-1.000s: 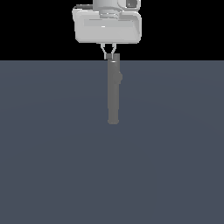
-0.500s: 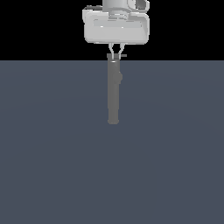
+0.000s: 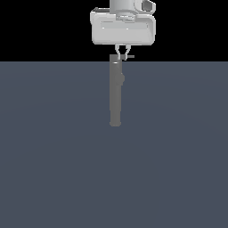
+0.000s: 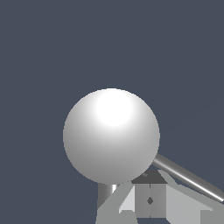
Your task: Turn on the faucet by rotating a designated handle.
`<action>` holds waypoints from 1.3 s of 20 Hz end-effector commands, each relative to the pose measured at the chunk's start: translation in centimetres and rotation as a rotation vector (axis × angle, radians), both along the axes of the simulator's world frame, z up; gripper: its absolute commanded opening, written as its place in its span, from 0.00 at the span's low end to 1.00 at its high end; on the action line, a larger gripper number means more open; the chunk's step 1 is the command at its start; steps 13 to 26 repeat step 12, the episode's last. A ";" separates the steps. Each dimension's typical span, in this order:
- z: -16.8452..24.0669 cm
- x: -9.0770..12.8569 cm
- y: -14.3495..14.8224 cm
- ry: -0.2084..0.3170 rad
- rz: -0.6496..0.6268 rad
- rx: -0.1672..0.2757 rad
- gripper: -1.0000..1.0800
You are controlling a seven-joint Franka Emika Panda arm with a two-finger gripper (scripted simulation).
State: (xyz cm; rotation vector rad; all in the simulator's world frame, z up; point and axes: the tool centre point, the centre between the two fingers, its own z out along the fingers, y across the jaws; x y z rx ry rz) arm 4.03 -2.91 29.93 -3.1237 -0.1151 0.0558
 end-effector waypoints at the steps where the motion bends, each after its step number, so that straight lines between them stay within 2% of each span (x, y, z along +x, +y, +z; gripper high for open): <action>1: 0.0 1.6 -1.2 -0.023 -0.012 -0.007 0.00; 11: 0.2 4.4 -3.6 -0.035 -0.037 -0.014 0.00; 26: 0.2 4.4 -3.6 -0.035 -0.037 -0.014 0.00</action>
